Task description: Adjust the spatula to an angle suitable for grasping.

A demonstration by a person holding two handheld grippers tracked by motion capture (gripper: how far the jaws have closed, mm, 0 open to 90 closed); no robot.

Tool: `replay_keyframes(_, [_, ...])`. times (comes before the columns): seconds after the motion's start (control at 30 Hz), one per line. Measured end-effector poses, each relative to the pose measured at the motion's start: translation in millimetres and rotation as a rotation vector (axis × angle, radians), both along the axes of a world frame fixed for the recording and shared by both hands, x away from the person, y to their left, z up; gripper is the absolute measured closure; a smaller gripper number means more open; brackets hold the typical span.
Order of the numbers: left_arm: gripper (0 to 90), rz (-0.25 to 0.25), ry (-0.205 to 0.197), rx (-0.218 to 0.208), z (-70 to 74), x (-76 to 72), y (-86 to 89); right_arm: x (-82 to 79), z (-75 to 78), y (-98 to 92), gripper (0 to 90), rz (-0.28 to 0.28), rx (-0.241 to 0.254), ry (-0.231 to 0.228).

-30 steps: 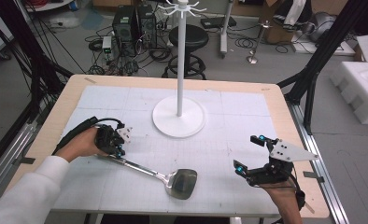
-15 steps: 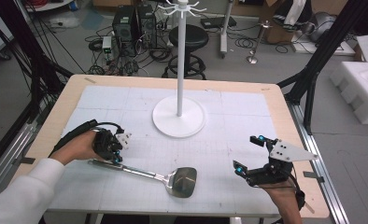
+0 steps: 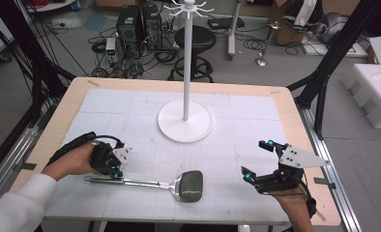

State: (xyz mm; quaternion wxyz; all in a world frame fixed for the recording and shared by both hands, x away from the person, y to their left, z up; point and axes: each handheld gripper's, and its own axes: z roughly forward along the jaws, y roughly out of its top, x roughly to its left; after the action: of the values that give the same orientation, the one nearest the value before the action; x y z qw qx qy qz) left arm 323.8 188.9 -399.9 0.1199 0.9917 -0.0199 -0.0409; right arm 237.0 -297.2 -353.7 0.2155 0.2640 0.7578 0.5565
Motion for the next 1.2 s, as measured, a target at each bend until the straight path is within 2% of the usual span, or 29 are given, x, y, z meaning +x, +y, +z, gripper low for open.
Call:
replay_keyframes(0.17, [90.0,-0.018,-0.001,0.001,-0.5,-7.6,0.4,-0.3,0.2,-0.2,0.5,-0.005,-0.001,-0.001])
replay_keyframes(0.27, [89.7,0.009,-0.011,-0.034,1.7,-8.1,1.9,-0.9,1.0,-0.3,0.5,-0.007,0.001,-0.003])
replay_keyframes(0.33, [88.3,0.018,-0.031,-0.046,4.7,-7.0,3.5,-1.2,1.2,-0.8,0.5,-0.008,0.001,0.001])
replay_keyframes(0.43, [73.2,0.045,-0.050,-0.085,9.2,-6.4,6.0,-1.0,1.2,-1.9,0.5,-0.010,0.002,-0.006])
replay_keyframes(0.47, [66.2,0.059,-0.058,-0.109,11.6,-7.0,7.1,-1.3,1.4,-2.1,0.5,-0.011,0.002,-0.003])
replay_keyframes(0.5, [60.0,0.058,-0.050,-0.138,13.5,-7.5,8.2,-1.4,1.5,-2.3,0.5,-0.013,0.005,-0.001])
replay_keyframes(0.67, [31.4,0.047,-0.071,-0.277,23.3,-13.7,7.4,-1.1,2.0,-2.0,0.5,-0.009,0.003,-0.007])
replay_keyframes(0.77, [18.9,0.063,-0.102,-0.314,28.0,-16.8,5.2,-1.2,2.6,-1.8,0.5,-0.009,0.003,-0.008])
replay_keyframes(0.83, [11.7,0.079,-0.105,-0.335,30.5,-17.5,4.3,-1.4,3.2,-1.5,0.5,-0.007,0.002,-0.012])
replay_keyframes(0.9, [2.4,0.090,-0.102,-0.379,33.5,-18.7,3.0,-1.9,4.3,-1.2,0.5,-0.002,0.004,-0.015])
replay_keyframes(0.97, [1.7,0.086,-0.106,-0.412,37.5,-19.3,1.2,-2.5,5.5,-1.1,0.5,-0.001,0.005,-0.018])
replay_keyframes(1.0, [1.7,0.088,-0.091,-0.424,38.8,-18.9,0.2,-2.8,5.9,-0.8,0.5,-0.001,0.008,-0.018])
replay_keyframes(1.03, [1.7,0.095,-0.078,-0.426,39.3,-18.6,-1.7,-2.8,6.2,-0.8,0.5,0.002,0.008,-0.020])
replay_keyframes(1.17, [1.7,0.100,-0.101,-0.397,35.2,-20.8,-10.7,-3.2,7.0,-0.7,0.5,0.003,0.010,-0.024])
replay_keyframes(1.2, [1.7,0.092,-0.110,-0.404,33.3,-22.3,-13.3,-3.3,7.1,-0.7,0.5,0.004,0.010,-0.024])
